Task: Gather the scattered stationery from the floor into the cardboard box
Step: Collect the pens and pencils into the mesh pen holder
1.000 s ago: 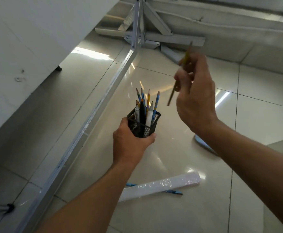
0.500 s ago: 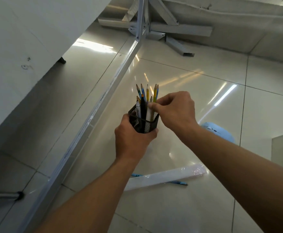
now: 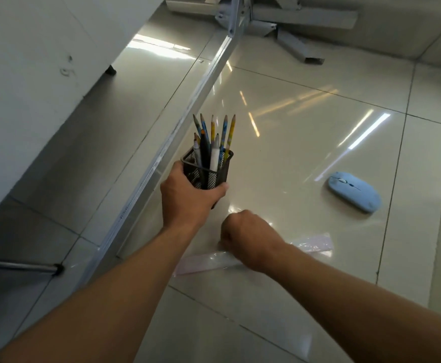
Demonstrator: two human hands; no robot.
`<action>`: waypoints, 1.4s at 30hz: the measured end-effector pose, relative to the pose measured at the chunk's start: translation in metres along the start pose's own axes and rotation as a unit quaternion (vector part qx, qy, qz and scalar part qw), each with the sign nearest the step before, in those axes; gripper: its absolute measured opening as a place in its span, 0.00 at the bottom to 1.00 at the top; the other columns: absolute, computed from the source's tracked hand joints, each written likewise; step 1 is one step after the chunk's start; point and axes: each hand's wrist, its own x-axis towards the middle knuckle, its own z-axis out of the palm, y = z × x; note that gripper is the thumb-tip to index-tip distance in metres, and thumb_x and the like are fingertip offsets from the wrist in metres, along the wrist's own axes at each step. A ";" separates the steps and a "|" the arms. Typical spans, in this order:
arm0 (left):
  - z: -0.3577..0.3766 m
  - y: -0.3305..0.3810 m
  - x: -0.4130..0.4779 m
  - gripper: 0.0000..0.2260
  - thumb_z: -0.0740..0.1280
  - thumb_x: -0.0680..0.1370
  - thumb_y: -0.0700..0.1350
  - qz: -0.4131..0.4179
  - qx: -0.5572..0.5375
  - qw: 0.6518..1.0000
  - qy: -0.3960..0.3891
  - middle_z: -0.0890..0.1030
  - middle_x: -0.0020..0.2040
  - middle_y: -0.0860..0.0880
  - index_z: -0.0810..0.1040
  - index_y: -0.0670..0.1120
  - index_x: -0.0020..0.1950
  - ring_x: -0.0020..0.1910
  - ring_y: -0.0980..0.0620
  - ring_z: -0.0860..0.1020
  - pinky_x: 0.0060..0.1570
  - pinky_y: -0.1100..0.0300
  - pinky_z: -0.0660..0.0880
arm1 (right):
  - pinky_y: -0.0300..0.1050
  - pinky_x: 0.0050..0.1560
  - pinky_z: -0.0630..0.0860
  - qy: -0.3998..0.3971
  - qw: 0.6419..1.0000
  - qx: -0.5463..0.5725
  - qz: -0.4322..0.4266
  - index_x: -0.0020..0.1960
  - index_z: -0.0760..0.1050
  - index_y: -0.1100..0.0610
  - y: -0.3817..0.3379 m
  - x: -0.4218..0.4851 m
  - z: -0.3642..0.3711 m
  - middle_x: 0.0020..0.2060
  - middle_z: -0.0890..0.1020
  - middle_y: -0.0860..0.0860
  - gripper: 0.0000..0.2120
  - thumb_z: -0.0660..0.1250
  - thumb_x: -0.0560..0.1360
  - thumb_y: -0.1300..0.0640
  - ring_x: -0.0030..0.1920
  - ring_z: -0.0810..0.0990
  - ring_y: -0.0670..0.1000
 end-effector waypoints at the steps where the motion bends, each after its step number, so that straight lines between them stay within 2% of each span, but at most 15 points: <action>1: 0.000 -0.002 -0.002 0.34 0.85 0.63 0.51 0.001 0.000 1.000 0.000 0.83 0.58 0.54 0.78 0.48 0.65 0.50 0.60 0.78 0.34 0.83 0.70 | 0.45 0.40 0.69 0.002 0.999 -0.038 -0.020 0.48 0.78 0.58 -0.005 0.000 0.006 0.44 0.81 0.58 0.06 0.71 0.76 0.56 0.45 0.81 0.60; 5: -0.002 -0.006 -0.010 0.34 0.85 0.63 0.52 -0.003 -0.004 1.000 -0.002 0.84 0.58 0.53 0.78 0.47 0.65 0.49 0.60 0.79 0.35 0.83 0.70 | 0.49 0.43 0.72 0.005 0.991 -0.115 -0.065 0.53 0.77 0.59 -0.016 -0.003 0.014 0.49 0.81 0.58 0.07 0.70 0.77 0.58 0.50 0.81 0.60; 8: -0.004 -0.007 -0.014 0.34 0.85 0.63 0.52 -0.008 -0.008 1.000 -0.003 0.84 0.59 0.53 0.78 0.48 0.66 0.50 0.60 0.79 0.36 0.83 0.71 | 0.49 0.41 0.69 -0.004 0.991 -0.123 -0.055 0.52 0.76 0.60 -0.017 -0.007 0.016 0.49 0.80 0.57 0.07 0.71 0.76 0.61 0.50 0.81 0.59; 12: -0.008 -0.008 -0.018 0.33 0.85 0.63 0.51 -0.009 -0.015 1.000 -0.002 0.84 0.57 0.53 0.79 0.47 0.64 0.49 0.59 0.79 0.34 0.82 0.71 | 0.48 0.37 0.67 0.039 0.987 -0.146 -0.047 0.47 0.77 0.59 -0.014 -0.019 0.021 0.44 0.80 0.57 0.10 0.76 0.70 0.59 0.44 0.79 0.57; 14: -0.010 -0.008 -0.019 0.33 0.85 0.63 0.51 -0.007 -0.020 1.000 -0.005 0.84 0.57 0.53 0.79 0.47 0.64 0.49 0.59 0.80 0.34 0.82 0.71 | 0.50 0.42 0.71 0.058 0.993 -0.106 -0.017 0.52 0.75 0.58 -0.007 -0.021 0.012 0.47 0.80 0.57 0.05 0.67 0.77 0.60 0.49 0.79 0.59; 16: -0.011 -0.008 -0.018 0.33 0.85 0.63 0.50 -0.007 -0.026 1.000 -0.006 0.84 0.57 0.53 0.78 0.48 0.64 0.49 0.59 0.80 0.33 0.82 0.71 | 0.51 0.47 0.76 0.113 0.992 0.001 0.053 0.56 0.74 0.54 0.009 -0.020 -0.010 0.48 0.82 0.55 0.05 0.61 0.82 0.55 0.49 0.80 0.59; 19: -0.008 -0.001 -0.013 0.32 0.85 0.63 0.49 -0.004 -0.048 0.999 -0.011 0.83 0.56 0.54 0.78 0.48 0.65 0.43 0.64 0.79 0.32 0.81 0.71 | 0.50 0.43 0.80 0.250 0.934 0.222 0.128 0.50 0.78 0.50 0.042 -0.011 -0.067 0.39 0.86 0.48 0.02 0.67 0.80 0.54 0.40 0.83 0.52; 22: -0.002 0.009 -0.011 0.32 0.85 0.63 0.48 0.001 -0.066 0.998 -0.020 0.83 0.55 0.55 0.79 0.49 0.64 0.44 0.64 0.79 0.32 0.80 0.72 | 0.48 0.37 0.81 0.332 0.838 0.411 0.140 0.52 0.80 0.55 0.063 -0.014 -0.134 0.37 0.87 0.54 0.04 0.69 0.80 0.63 0.35 0.84 0.52; 24: 0.005 0.017 -0.010 0.32 0.85 0.63 0.49 0.007 -0.074 0.997 -0.027 0.84 0.55 0.55 0.79 0.49 0.64 0.47 0.61 0.82 0.33 0.79 0.73 | 0.47 0.42 0.84 0.350 0.801 0.470 0.122 0.56 0.80 0.57 0.069 -0.021 -0.172 0.40 0.87 0.57 0.07 0.67 0.81 0.65 0.38 0.86 0.54; 28: 0.020 0.036 -0.011 0.32 0.85 0.61 0.51 0.022 -0.080 0.996 -0.037 0.84 0.51 0.57 0.79 0.52 0.61 0.46 0.63 0.82 0.35 0.76 0.76 | 0.49 0.49 0.85 0.382 0.797 0.461 0.077 0.58 0.80 0.56 0.074 -0.029 -0.216 0.41 0.88 0.54 0.09 0.69 0.80 0.65 0.42 0.88 0.53; 32: 0.034 0.056 -0.018 0.30 0.86 0.59 0.49 0.038 -0.081 0.994 -0.054 0.82 0.47 0.61 0.79 0.53 0.59 0.42 0.72 0.78 0.37 0.79 0.74 | 0.47 0.48 0.85 0.446 0.780 0.436 0.048 0.58 0.81 0.56 0.067 -0.032 -0.240 0.42 0.88 0.53 0.11 0.72 0.78 0.64 0.43 0.88 0.51; 34: 0.041 0.061 -0.022 0.30 0.86 0.59 0.49 0.039 -0.078 0.994 -0.059 0.83 0.46 0.60 0.79 0.54 0.57 0.42 0.69 0.80 0.38 0.77 0.75 | 0.46 0.45 0.85 0.491 0.757 0.429 0.039 0.57 0.81 0.58 0.064 -0.033 -0.245 0.41 0.87 0.55 0.11 0.73 0.76 0.65 0.41 0.88 0.52; 36: 0.048 0.065 -0.026 0.29 0.85 0.59 0.51 0.041 -0.071 0.995 -0.065 0.84 0.47 0.59 0.79 0.54 0.57 0.44 0.63 0.82 0.42 0.68 0.81 | 0.45 0.43 0.85 0.516 0.747 0.416 0.042 0.57 0.81 0.59 0.064 -0.033 -0.242 0.40 0.87 0.55 0.11 0.74 0.76 0.65 0.39 0.87 0.52; 38: 0.056 0.068 -0.030 0.30 0.85 0.59 0.51 0.046 -0.070 0.994 -0.077 0.84 0.48 0.59 0.78 0.55 0.57 0.46 0.62 0.83 0.45 0.64 0.82 | 0.46 0.43 0.86 0.514 0.756 0.402 0.052 0.58 0.81 0.59 0.064 -0.031 -0.230 0.40 0.87 0.54 0.11 0.75 0.75 0.65 0.38 0.87 0.50; 42: 0.069 0.075 -0.040 0.30 0.85 0.60 0.50 0.052 -0.072 0.991 -0.099 0.82 0.49 0.60 0.77 0.54 0.58 0.45 0.62 0.82 0.40 0.76 0.77 | 0.42 0.44 0.85 0.458 0.805 0.373 0.064 0.59 0.79 0.58 0.061 -0.034 -0.192 0.42 0.87 0.51 0.13 0.75 0.75 0.62 0.40 0.87 0.44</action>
